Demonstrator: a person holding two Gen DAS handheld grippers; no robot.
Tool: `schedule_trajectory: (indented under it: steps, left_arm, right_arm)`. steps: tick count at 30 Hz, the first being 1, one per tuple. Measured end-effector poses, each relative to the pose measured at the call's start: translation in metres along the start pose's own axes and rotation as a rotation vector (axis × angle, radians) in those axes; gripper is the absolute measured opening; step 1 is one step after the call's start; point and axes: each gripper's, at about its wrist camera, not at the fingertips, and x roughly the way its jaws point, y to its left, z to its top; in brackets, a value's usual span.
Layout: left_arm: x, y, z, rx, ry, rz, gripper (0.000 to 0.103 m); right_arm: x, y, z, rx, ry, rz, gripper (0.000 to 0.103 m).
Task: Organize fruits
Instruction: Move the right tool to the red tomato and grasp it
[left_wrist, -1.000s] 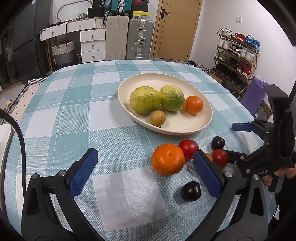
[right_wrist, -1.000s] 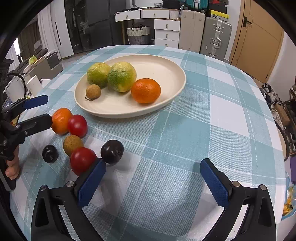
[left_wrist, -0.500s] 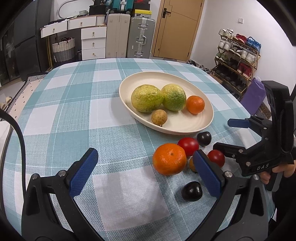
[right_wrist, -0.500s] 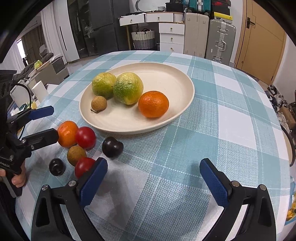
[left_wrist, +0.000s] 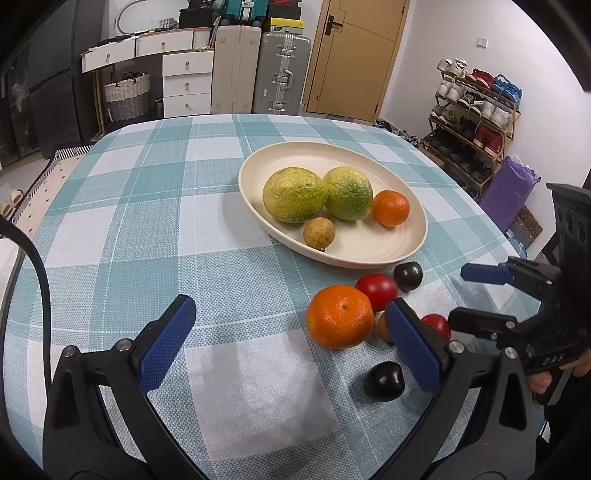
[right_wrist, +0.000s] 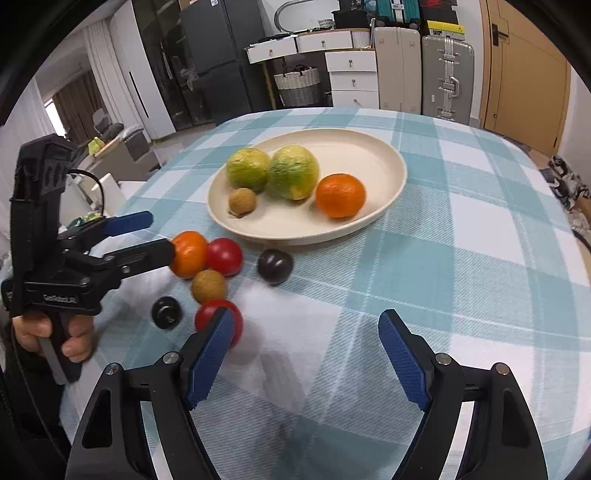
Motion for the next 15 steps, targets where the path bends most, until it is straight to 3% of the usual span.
schedule_trajectory:
  steps: [12, 15]
  left_arm:
    - [0.0, 0.001, 0.0, -0.011, -0.003, -0.002, 0.102]
    - [0.0, 0.001, 0.0, -0.009, -0.005, -0.002, 0.102]
  right_arm:
    - [-0.01, 0.023, -0.005, -0.047, -0.011, 0.058, 0.077]
    - [-0.003, 0.029, -0.007, -0.075, 0.014, 0.051, 0.069]
